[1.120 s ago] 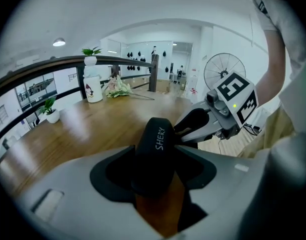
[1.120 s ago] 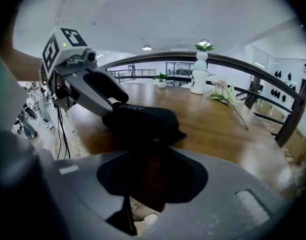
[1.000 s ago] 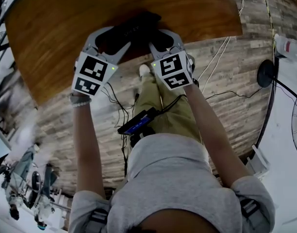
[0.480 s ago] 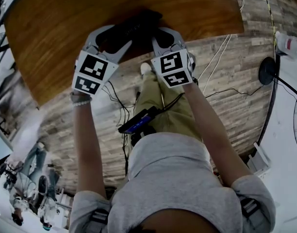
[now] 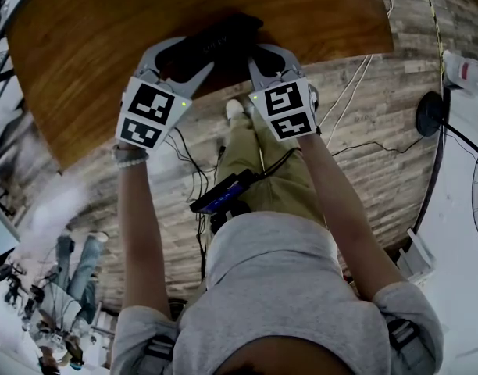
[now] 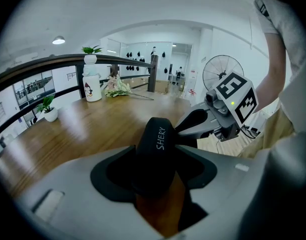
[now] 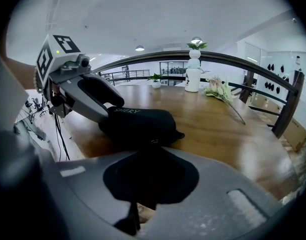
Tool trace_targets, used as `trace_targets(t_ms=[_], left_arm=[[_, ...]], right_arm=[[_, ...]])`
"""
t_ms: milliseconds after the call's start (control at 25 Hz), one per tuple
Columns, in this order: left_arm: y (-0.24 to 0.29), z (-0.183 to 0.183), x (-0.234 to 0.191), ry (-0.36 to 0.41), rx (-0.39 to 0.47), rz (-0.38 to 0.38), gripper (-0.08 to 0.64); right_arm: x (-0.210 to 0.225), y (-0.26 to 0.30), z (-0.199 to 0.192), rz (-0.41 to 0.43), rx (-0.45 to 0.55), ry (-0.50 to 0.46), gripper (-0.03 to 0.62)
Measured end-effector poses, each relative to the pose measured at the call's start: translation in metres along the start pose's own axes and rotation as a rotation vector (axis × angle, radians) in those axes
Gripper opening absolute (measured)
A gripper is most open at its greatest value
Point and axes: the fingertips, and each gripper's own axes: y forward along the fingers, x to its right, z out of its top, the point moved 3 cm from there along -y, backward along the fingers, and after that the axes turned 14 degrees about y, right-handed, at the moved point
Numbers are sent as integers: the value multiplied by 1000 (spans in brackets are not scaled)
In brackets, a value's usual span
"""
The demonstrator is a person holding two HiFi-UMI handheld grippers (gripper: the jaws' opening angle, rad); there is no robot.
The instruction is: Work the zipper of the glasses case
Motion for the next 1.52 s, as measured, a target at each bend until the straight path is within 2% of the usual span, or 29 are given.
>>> trace_targets(t_ms=[200,760,1520], left_arm=[[0,-1,0,-2,3,3,253],[2,0,-3,-5,-13,-3,253],[9,-1,-7,-17,-15,-17,252]], right_arm=[[1,0,-1,6,5,24,2],[-1,1,1,20,-3,-12,2],[-52,11,-12,139,-40,-184,3]])
